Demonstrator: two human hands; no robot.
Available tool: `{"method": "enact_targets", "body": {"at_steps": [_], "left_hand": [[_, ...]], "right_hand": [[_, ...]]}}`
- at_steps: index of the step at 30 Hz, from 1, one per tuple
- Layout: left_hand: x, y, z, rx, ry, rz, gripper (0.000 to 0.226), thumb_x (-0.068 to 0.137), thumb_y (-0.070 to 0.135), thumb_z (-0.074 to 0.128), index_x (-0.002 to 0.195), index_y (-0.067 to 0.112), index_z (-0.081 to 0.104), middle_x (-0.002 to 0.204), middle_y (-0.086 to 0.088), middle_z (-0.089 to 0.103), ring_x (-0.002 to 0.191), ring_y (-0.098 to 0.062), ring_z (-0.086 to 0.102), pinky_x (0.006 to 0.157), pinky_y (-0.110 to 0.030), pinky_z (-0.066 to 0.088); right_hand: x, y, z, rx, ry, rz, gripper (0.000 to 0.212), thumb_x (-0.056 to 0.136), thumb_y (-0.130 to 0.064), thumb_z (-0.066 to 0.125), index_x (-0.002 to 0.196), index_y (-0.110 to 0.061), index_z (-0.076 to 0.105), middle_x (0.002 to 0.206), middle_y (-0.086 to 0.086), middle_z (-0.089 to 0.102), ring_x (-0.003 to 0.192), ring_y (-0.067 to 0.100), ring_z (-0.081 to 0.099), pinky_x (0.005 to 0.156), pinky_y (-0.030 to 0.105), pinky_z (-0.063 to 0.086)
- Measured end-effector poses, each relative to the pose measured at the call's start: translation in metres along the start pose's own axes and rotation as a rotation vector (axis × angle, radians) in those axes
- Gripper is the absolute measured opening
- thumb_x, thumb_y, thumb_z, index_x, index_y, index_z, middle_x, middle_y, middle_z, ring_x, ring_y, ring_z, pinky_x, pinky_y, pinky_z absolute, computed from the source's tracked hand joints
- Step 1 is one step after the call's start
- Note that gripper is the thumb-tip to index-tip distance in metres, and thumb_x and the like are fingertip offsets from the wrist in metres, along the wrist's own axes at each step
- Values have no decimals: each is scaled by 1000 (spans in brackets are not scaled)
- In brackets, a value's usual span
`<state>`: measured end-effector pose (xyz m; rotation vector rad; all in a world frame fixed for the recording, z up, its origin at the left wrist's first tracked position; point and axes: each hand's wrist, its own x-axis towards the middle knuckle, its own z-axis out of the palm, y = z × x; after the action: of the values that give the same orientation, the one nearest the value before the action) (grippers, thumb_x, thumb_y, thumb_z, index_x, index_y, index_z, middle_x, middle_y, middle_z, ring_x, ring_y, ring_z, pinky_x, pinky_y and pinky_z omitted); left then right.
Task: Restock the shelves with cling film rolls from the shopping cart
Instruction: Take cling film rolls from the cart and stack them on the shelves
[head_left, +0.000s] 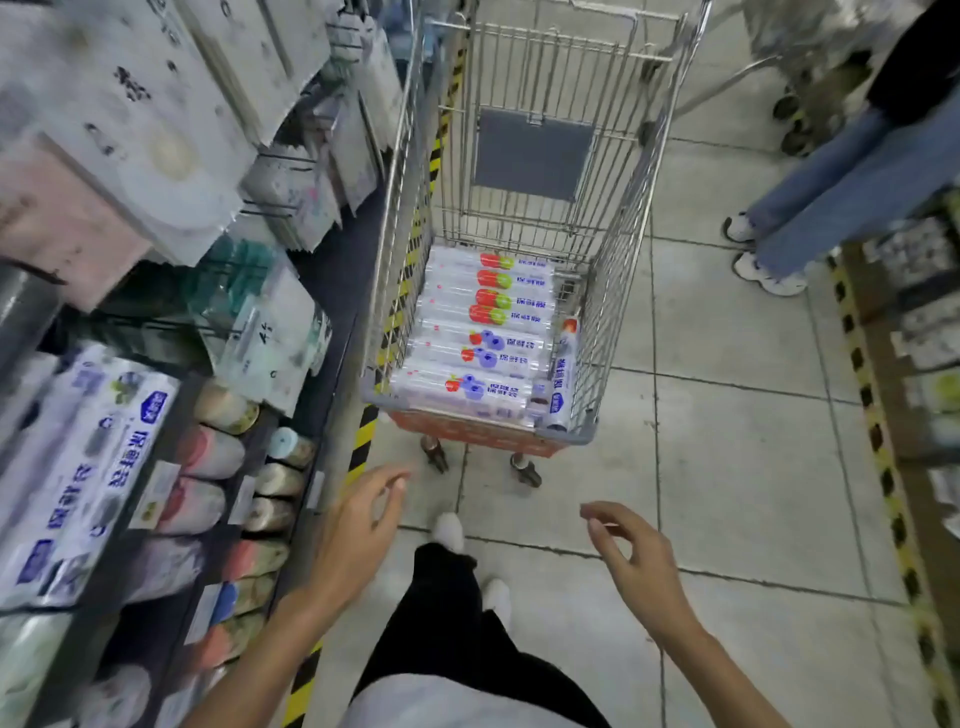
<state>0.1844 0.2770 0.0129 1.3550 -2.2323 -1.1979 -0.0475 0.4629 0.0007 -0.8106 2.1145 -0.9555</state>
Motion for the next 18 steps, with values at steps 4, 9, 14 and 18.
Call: {"method": "enact_targets", "body": {"at_steps": [4,9,14,18], "left_hand": [[79,14,16,15,-37,88,43,90,42,38,105,16,68,101,10,67,91,-4,61,79,-21,46],[182,24,41,14,-167,105,52,89,48,34,112,15,66,111,6,65,100,-4,57,88,-19,44],[272,30,67,105,-242,138,44,91,39,37,115,14,65,113,2,64,97,-10,58,84,-17,44],[339,-1,91,199,-289,148,42,90,34,39,115,10,64,111,-6,67,100,-22,62,85,-39,50]], "right_hand": [[73,-19,-6,27,44,-22,15,92,-13,58,98,-24,67,98,-20,67,93,1,62,80,10,44],[181,-33,6,12,88,-7,16,94,-9,54,104,-11,66,98,-3,68,87,0,60,78,10,45],[283,-24,43,-129,18,256,25,91,6,41,111,2,55,97,10,55,74,16,53,60,21,39],[336,18,77,-276,-61,576,33,88,12,38,120,8,45,118,26,51,109,38,52,77,36,42]]}}
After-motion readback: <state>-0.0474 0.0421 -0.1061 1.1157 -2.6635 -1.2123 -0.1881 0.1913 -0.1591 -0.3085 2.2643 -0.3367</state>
